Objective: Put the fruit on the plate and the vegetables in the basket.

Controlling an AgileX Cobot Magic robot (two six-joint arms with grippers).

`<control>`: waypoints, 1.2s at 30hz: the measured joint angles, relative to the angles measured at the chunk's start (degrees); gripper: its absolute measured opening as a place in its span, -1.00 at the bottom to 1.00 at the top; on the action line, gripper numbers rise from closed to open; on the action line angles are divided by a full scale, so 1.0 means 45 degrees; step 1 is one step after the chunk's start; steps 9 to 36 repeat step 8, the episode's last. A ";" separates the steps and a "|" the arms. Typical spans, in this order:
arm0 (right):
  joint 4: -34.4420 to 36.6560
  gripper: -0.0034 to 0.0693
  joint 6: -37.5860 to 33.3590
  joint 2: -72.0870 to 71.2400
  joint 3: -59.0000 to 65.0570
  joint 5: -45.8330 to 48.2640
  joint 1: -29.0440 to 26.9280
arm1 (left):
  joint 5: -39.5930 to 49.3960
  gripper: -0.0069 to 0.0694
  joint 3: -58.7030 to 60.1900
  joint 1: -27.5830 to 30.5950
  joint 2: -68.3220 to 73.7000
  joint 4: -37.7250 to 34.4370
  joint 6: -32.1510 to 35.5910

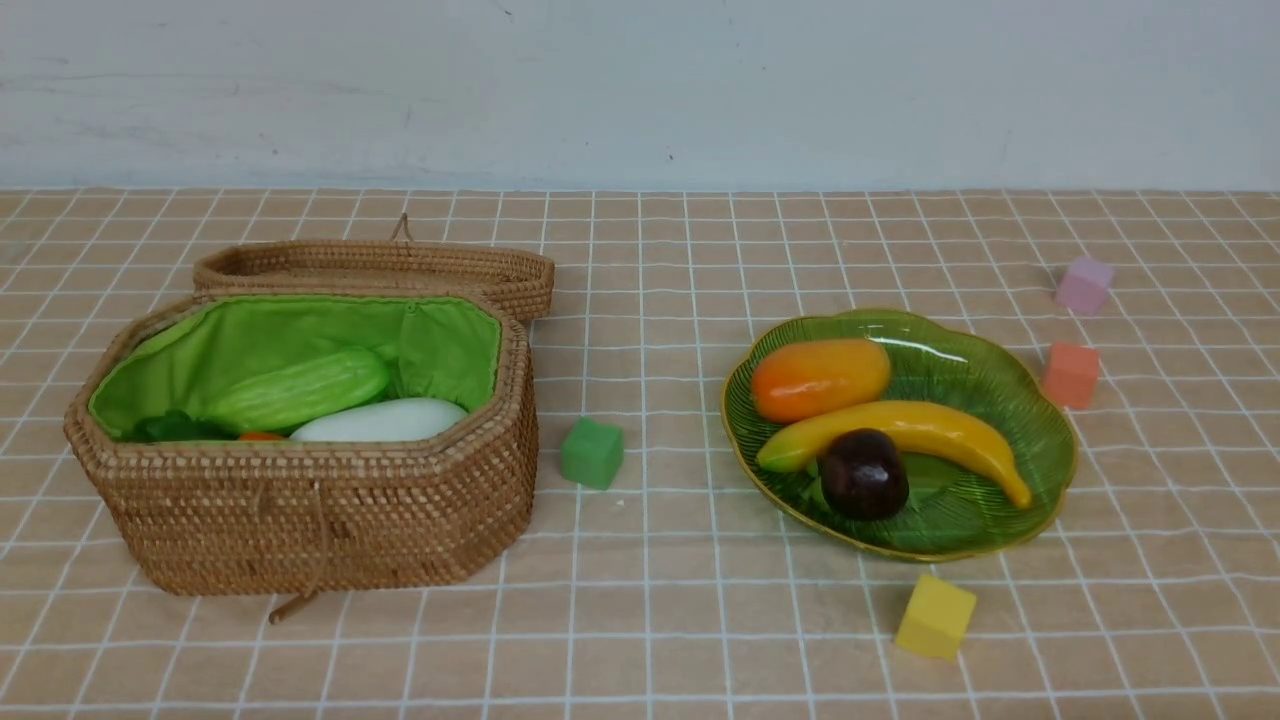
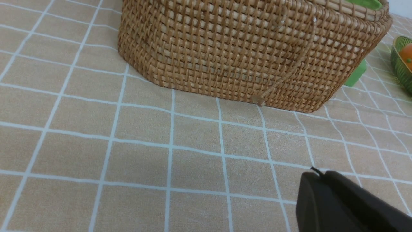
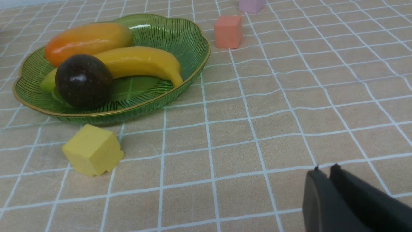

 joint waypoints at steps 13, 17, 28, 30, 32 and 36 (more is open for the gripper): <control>0.0000 -0.72 0.0011 0.0000 0.0000 0.0000 0.0000 | 0.0000 -0.78 0.0000 0.0000 0.0000 0.0000 0.0000; 0.0000 -0.72 0.0011 0.0000 0.0000 0.0000 0.0000 | 0.0000 -0.78 0.0000 0.0000 0.0000 0.0000 0.0000; 0.0000 -0.72 0.0011 0.0000 0.0000 0.0000 0.0000 | 0.0000 -0.78 0.0000 0.0000 0.0000 0.0000 0.0000; 0.0000 -0.72 0.0011 0.0000 0.0000 0.0000 0.0000 | 0.0000 -0.78 0.0000 0.0000 0.0000 0.0000 0.0000; 0.0000 -0.72 0.0011 0.0000 0.0000 0.0000 0.0000 | 0.0000 -0.78 0.0000 0.0000 0.0000 0.0000 0.0000; 0.0000 -0.72 0.0011 0.0000 0.0000 0.0000 0.0000 | 0.0000 -0.78 0.0000 0.0000 0.0000 0.0000 0.0000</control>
